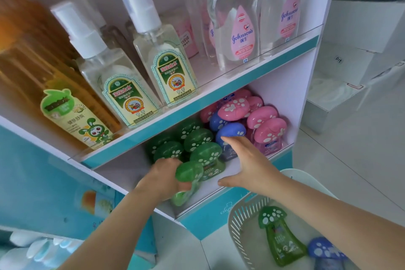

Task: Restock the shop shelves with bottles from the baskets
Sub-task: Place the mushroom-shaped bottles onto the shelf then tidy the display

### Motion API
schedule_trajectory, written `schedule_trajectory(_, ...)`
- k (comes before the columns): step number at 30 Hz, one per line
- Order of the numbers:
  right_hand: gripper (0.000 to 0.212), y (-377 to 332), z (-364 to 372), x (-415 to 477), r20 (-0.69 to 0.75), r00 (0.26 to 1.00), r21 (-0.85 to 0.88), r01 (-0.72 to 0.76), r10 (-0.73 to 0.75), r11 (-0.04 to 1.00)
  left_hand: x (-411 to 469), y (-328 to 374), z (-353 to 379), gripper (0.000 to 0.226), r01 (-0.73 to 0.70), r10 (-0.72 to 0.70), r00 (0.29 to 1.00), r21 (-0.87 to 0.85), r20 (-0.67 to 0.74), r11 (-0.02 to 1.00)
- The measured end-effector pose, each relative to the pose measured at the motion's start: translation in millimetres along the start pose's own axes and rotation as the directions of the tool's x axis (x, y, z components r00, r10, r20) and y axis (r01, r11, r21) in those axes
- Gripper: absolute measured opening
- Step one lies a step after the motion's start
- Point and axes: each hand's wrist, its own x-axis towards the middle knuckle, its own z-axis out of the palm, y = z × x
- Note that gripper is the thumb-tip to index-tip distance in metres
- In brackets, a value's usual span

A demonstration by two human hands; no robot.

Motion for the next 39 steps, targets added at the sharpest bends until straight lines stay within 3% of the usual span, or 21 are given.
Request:
schedule_trajectory(3,0.098,8,-2,-1,0.0,1.0,-0.025,-0.012,0.012,1.0,7,-7,5,0.052,0.049,-0.051,0.998,0.046,0.043,0.998)
schedule_trajectory(6,0.096,14,-2,-1,0.017,0.999,-0.029,-0.027,0.028,0.999,14,-12,9,0.057,0.099,-0.123,0.99,0.294,0.067,0.951)
schedule_trajectory(8,0.095,17,-2,-1,0.027,0.999,-0.033,-0.035,0.036,0.999,20,-15,14,0.057,0.139,-0.173,0.983,0.361,0.063,0.922)
schedule_trajectory(16,0.088,31,-5,-1,0.02,0.997,-0.023,-0.08,0.081,0.997,46,-22,30,0.054,0.221,-0.216,0.975,0.342,-0.051,0.913)
schedule_trajectory(20,0.087,38,-5,-3,0.011,0.995,-0.014,-0.099,0.1,0.995,45,-21,30,0.055,0.266,-0.244,0.962,0.224,-0.121,0.938)
schedule_trajectory(24,0.087,42,-4,-6,0.037,0.993,-0.039,-0.108,0.11,0.993,41,-21,30,0.063,0.235,-0.209,0.959,0.127,-0.189,0.964)
schedule_trajectory(35,0.087,62,-13,-26,0.067,0.98,-0.103,-0.178,0.185,0.979,34,-15,25,0.061,0.231,-0.156,0.954,0.296,-0.257,0.927)
schedule_trajectory(39,0.084,77,-11,-45,0.102,0.966,-0.178,-0.217,0.237,0.96,32,7,29,0.053,0.104,0.052,0.888,0.311,-0.456,0.945)
